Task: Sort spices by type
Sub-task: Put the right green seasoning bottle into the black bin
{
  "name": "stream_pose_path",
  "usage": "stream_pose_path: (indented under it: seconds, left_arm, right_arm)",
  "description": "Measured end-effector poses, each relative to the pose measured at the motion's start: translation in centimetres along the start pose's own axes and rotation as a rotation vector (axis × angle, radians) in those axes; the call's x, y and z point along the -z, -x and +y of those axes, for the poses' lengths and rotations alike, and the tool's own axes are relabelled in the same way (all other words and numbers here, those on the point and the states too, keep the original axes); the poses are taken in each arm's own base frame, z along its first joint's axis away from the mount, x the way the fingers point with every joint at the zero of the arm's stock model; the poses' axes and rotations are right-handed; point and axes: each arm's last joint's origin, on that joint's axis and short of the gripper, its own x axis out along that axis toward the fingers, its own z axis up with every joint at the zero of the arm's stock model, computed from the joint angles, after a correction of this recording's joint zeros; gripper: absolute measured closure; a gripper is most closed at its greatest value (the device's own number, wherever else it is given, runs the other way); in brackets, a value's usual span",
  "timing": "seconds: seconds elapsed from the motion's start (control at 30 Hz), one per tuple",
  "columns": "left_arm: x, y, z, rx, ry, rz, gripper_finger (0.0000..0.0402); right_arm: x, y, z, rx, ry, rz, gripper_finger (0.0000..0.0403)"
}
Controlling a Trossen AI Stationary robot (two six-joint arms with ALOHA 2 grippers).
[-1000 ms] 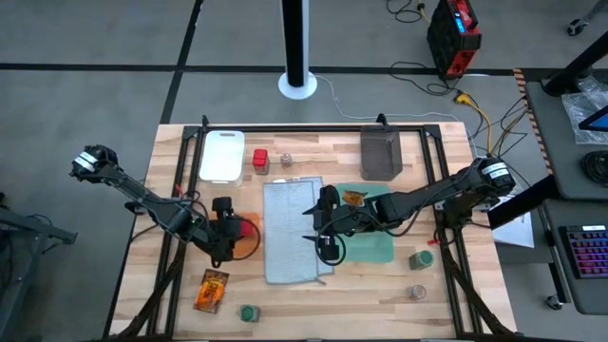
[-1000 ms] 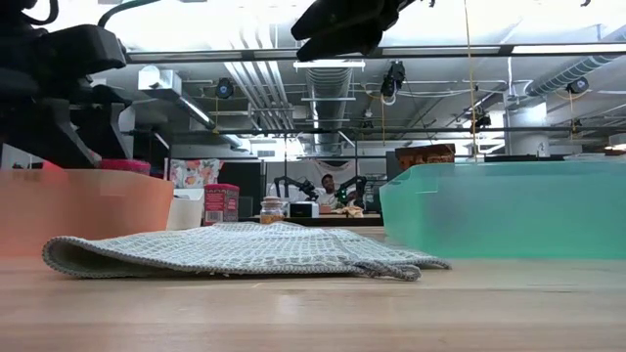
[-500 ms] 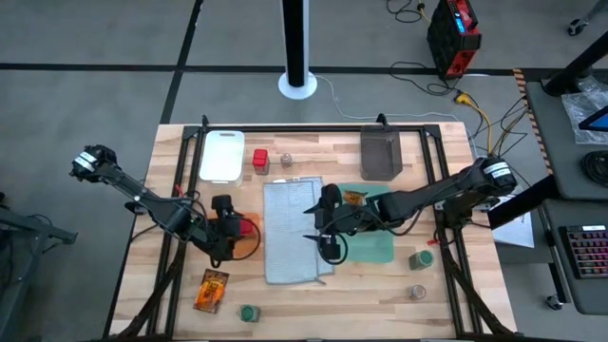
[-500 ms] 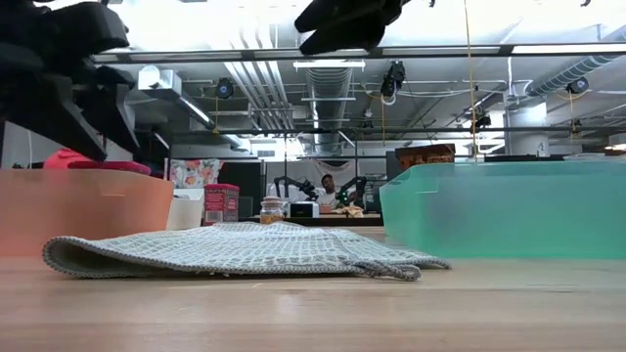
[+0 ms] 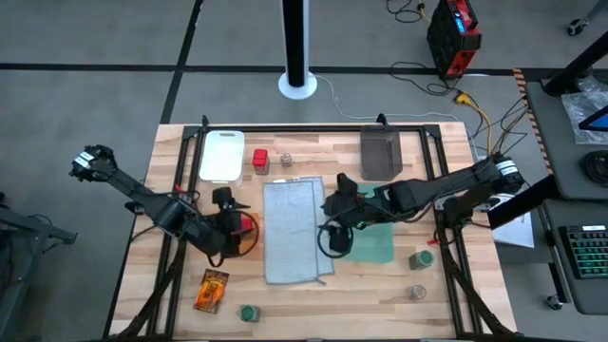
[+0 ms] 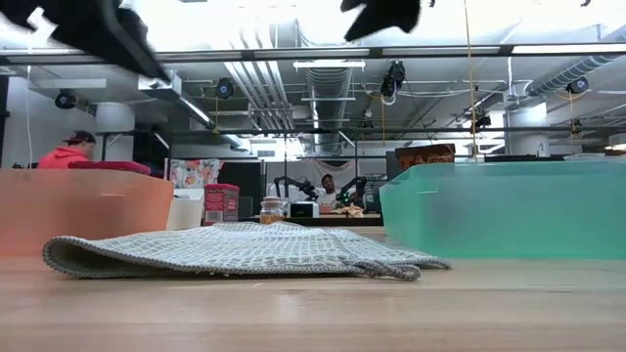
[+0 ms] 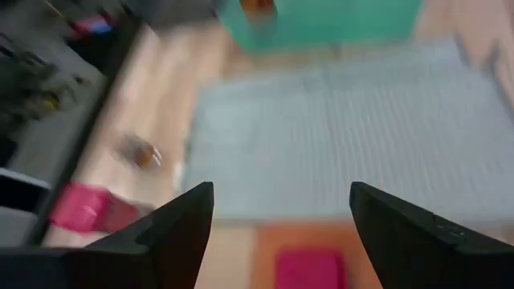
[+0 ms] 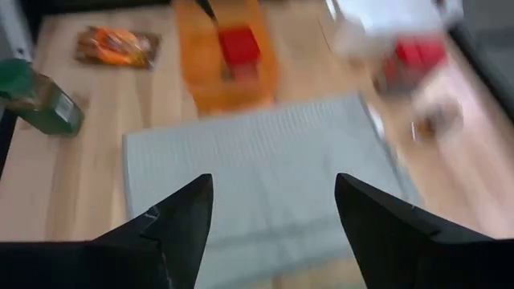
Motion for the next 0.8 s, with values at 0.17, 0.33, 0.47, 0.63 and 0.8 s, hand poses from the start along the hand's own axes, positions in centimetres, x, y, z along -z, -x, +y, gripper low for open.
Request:
stream_pose_path:
  seconds: [0.17,0.33,0.47,0.63,0.8]
  left_arm:
    - [-2.3,1.1,0.7,-0.119,-0.02,-0.114,0.0127]
    - [-3.1,1.5,1.1,-0.266,-0.081,-0.165,0.0127]
    - [-3.3,1.6,1.4,-0.347,-0.075,-0.184,0.0127]
    - [-3.2,1.6,1.4,-0.352,-0.078,-0.181,0.0127]
    - [-3.1,1.4,1.1,-0.247,-0.109,-0.156,0.0127]
  right_arm:
    - [0.7,1.2,-0.6,0.064,-0.105,0.162,0.0183]
    - [1.3,1.4,-0.8,0.095,-0.157,0.23,0.0201]
    - [1.7,1.5,-1.0,0.1,-0.256,0.277,0.0213]
    - [2.2,1.7,-1.0,0.057,-0.341,0.364,0.0224]
    - [3.0,2.1,-1.1,0.082,-0.474,0.476,0.022]
